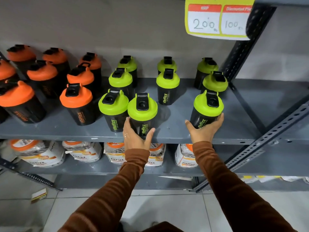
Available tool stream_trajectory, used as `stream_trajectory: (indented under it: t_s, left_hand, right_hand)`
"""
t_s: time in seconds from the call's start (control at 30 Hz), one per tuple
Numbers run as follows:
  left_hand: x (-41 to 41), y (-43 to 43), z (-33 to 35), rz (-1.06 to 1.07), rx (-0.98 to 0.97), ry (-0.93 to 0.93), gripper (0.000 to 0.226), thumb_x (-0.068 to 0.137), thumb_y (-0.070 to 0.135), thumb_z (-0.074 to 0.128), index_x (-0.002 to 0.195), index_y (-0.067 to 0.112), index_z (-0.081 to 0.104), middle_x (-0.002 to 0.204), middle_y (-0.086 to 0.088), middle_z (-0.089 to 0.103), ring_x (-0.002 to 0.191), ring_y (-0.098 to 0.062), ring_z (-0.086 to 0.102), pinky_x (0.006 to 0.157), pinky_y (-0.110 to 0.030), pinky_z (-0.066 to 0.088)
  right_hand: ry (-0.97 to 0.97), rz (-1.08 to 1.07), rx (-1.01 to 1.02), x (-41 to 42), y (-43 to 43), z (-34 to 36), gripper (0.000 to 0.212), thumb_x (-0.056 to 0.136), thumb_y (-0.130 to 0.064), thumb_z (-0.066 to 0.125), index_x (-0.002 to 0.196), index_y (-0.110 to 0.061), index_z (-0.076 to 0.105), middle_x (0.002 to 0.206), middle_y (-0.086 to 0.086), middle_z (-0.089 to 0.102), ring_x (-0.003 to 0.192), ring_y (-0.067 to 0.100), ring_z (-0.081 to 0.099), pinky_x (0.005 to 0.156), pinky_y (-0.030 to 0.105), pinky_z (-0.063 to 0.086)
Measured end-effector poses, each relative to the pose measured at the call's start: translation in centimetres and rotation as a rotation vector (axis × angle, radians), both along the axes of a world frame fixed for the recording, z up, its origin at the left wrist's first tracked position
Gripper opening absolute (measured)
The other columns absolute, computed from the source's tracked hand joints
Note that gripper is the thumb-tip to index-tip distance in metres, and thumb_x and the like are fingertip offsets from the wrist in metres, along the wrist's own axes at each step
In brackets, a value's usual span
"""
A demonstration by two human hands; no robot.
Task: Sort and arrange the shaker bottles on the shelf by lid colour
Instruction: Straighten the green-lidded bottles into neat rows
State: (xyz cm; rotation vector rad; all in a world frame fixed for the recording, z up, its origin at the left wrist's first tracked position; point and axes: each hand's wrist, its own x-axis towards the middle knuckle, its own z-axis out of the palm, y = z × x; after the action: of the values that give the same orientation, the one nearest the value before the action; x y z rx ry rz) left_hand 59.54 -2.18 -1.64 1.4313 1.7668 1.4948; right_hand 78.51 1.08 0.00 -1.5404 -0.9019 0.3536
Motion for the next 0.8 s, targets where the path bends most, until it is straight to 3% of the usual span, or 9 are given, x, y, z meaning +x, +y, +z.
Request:
stream_trajectory:
  t_s: [0.2, 0.3, 0.47, 0.8]
  left_hand:
    - [0.7, 1.7, 0.1, -0.013, -0.059, -0.063, 0.091, 0.063, 0.034, 0.079, 0.135, 0.012, 0.028, 0.136, -0.012, 0.046, 0.124, -0.025, 0.044, 0.102, -0.026, 0.031]
    - [1.6, 2.2, 0.2, -0.029, -0.076, -0.041, 0.091, 0.06, 0.036, 0.081, 0.133, 0.015, 0.032, 0.133, -0.011, 0.05, 0.12, -0.026, 0.048, 0.098, -0.027, 0.034]
    - [3.7, 3.0, 0.5, -0.083, -0.104, -0.036, 0.091, 0.055, 0.037, 0.083, 0.13, 0.019, 0.034, 0.127, -0.01, 0.056, 0.115, -0.028, 0.053, 0.098, -0.035, 0.041]
    - [6.4, 3.9, 1.2, -0.11, -0.157, -0.023, 0.09, 0.053, 0.036, 0.085, 0.127, 0.017, 0.036, 0.124, -0.015, 0.056, 0.113, -0.033, 0.053, 0.097, -0.038, 0.041]
  right_hand:
    - [0.036, 0.064, -0.085, 1.7, 0.6, 0.6, 0.111, 0.054, -0.003, 0.084, 0.139, -0.011, 0.014, 0.14, 0.015, 0.039, 0.124, 0.025, 0.043, 0.103, 0.024, 0.031]
    - [0.026, 0.06, -0.122, 2.4, 0.6, 0.6, 0.105, 0.054, -0.005, 0.085, 0.137, -0.011, 0.02, 0.133, 0.016, 0.048, 0.118, 0.027, 0.05, 0.093, 0.018, 0.032]
    - [0.012, 0.049, -0.167, 3.9, 0.3, 0.8, 0.099, 0.055, -0.008, 0.085, 0.134, -0.008, 0.025, 0.128, 0.02, 0.052, 0.115, 0.031, 0.052, 0.096, 0.03, 0.04]
    - [0.038, 0.079, -0.185, 6.9, -0.4, 1.2, 0.099, 0.054, -0.004, 0.084, 0.134, -0.011, 0.026, 0.129, 0.016, 0.051, 0.114, 0.026, 0.051, 0.091, 0.022, 0.036]
